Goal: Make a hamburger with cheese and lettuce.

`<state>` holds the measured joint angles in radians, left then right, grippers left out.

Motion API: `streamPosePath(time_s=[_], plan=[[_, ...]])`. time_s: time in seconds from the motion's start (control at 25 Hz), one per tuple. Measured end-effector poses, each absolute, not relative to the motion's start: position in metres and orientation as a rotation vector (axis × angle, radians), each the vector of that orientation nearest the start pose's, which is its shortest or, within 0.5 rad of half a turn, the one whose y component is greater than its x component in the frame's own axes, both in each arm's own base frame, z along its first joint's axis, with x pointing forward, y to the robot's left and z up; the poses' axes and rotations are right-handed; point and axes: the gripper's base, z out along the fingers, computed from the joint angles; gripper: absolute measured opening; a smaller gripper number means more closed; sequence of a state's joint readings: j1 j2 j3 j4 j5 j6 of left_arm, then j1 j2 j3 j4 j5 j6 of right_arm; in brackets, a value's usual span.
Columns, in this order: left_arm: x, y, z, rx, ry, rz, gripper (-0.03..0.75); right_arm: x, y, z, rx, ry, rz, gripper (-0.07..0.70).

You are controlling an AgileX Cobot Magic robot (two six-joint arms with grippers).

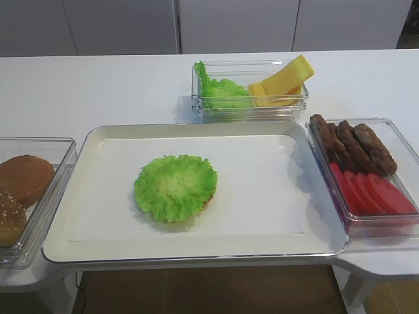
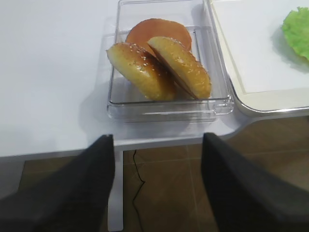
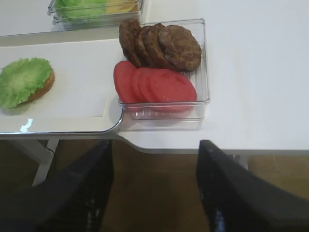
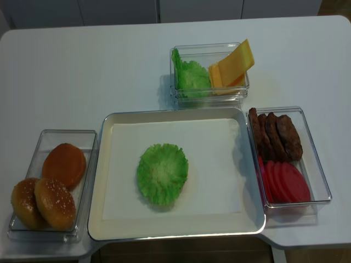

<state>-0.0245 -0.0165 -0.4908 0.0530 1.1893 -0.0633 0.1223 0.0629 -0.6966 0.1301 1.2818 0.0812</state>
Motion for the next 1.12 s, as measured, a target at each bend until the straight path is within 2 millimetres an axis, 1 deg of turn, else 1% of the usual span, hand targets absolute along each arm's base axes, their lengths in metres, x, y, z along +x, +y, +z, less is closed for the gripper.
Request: streamPosePath(time_s=[0.16,0.36,0.64,0.8,1.12], plan=[[-0.012,0.005,0.265,-0.049,2.164,0.014,0.422,-0.034,0.004,0.293,-0.091,2.131,0.224,0.433],[-0.012,0.005,0.265,-0.049,2.164,0.014,0.422,-0.024,0.002,0.276,-0.088,2.174,0.173,0.433],[-0.012,0.005,0.265,-0.049,2.164,0.014,0.422,-0.016,-0.001,0.272,-0.093,2.143,0.106,0.433],[-0.012,0.005,0.265,-0.049,2.164,0.014,0.422,-0.012,-0.001,0.264,-0.114,2.157,0.08,0.433],[-0.012,0.005,0.265,-0.049,2.164,0.014,0.422,-0.009,-0.001,0.264,-0.12,2.134,0.078,0.433]])
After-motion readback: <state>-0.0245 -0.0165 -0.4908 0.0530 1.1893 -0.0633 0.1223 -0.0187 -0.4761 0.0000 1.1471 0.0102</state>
